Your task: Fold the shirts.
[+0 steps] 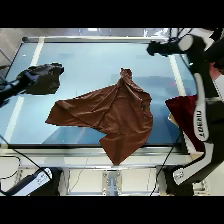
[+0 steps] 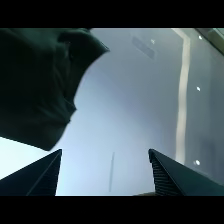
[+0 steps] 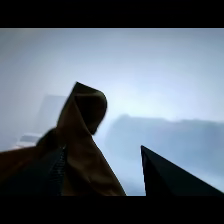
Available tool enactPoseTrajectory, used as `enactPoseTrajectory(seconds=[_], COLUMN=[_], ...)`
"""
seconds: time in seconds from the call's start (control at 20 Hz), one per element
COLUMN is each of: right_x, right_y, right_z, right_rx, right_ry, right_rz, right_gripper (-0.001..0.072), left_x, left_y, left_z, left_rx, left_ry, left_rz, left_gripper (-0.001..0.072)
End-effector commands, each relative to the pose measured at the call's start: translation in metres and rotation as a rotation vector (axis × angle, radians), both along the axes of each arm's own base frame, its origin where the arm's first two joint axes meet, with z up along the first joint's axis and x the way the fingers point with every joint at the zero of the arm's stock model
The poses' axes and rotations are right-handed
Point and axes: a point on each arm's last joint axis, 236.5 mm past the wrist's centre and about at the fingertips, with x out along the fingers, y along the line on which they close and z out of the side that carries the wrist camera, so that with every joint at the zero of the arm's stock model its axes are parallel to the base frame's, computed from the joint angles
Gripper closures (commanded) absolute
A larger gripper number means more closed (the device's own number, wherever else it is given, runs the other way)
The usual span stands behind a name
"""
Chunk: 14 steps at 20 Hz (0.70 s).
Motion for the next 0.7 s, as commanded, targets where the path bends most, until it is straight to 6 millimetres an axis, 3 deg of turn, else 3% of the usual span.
enactPoseTrajectory(seconds=[0.0,0.1,0.15,0.2,0.3,0.35,0.45,0.55,0.65], right_x=[-0.103,-0.147,-0.168,-0.187,-0.219,-0.233,-0.251,-0.262,-0.268], right_y=[-0.069,-0.083,-0.082,-0.075,-0.056,-0.043,-0.017,-0.006,-0.002], right_z=[-0.003,-0.018,-0.034,-0.057,-0.108,-0.13,-0.151,-0.152,-0.137], right_rx=[-0.107,-0.077,-0.041,0.01,0.117,0.192,0.383,0.499,0.501], right_ry=[0.268,0.342,0.371,0.388,0.378,0.348,0.265,0.193,0.139], right_rz=[-0.008,-0.014,-0.011,-0.017,-0.059,-0.097,-0.189,-0.25,-0.232], right_gripper=[0.0223,0.0229,0.0229,0.0229,0.0228,0.0228,0.0228,0.0227,0.0227], left_x=[-0.085,-0.131,-0.149,-0.166,-0.185,-0.191,-0.191,-0.178,-0.162], left_y=[0.054,0.074,0.078,0.078,0.059,0.04,0.009,-0.007,-0.016], left_z=[0.012,-0.007,-0.02,-0.039,-0.09,-0.116,-0.147,-0.155,-0.158], left_rx=[0.193,0.173,0.127,0.039,-0.157,-0.258,-0.444,-0.576,-0.677], left_ry=[0.122,0.172,0.186,0.2,0.268,0.322,0.371,0.364,0.361], left_rz=[0.075,0.191,0.259,0.347,0.446,0.444,0.425,0.388,0.319], left_gripper=[0.0082,0.0081,0.0081,0.0081,0.0082,0.0082,0.0082,0.0082,0.0083])
